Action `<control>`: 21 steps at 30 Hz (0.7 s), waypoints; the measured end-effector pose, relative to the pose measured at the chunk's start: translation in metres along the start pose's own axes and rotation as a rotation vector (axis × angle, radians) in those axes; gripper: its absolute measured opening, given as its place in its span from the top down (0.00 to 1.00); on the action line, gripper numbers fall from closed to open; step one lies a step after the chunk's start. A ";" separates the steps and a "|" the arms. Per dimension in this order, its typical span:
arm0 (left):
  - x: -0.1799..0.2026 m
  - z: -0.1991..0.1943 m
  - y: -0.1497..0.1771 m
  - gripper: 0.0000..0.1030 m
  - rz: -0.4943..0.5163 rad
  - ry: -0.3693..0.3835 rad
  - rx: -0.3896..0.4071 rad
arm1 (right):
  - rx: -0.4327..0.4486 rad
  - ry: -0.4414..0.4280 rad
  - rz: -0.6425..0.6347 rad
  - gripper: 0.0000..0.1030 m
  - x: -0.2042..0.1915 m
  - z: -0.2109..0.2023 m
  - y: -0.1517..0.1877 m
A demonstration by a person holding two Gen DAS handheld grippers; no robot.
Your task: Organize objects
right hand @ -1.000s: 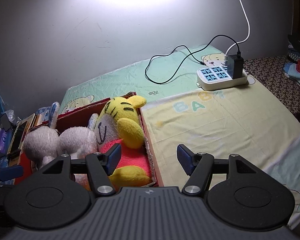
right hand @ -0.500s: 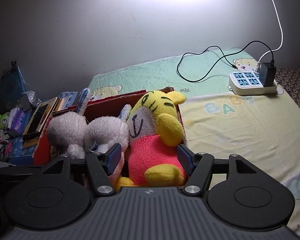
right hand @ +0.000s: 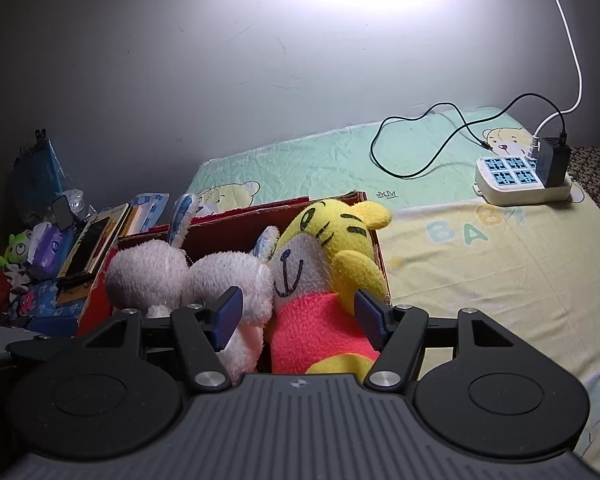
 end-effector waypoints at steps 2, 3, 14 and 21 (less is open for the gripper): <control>-0.002 0.000 0.001 0.00 -0.011 -0.006 -0.007 | -0.008 -0.011 -0.004 0.37 -0.001 0.001 0.001; -0.002 0.000 0.002 0.00 -0.014 -0.012 -0.009 | -0.012 -0.017 -0.009 0.37 -0.002 0.001 0.002; -0.018 -0.008 0.012 0.00 -0.087 -0.075 -0.054 | -0.036 -0.071 -0.038 0.37 -0.005 0.002 0.000; -0.017 -0.020 0.023 0.00 -0.061 -0.100 -0.075 | -0.065 -0.084 -0.019 0.37 -0.005 -0.005 0.006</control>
Point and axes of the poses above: each gripper's, at about its wrist camera, not at the fingertips, and z roughly the way its jaws point, x to its right, y to its underside, the point moved 8 cm from there along z, roughly the way its jaws point, and after that the axes turned 4 degrees about -y, right-handed, at the moved point
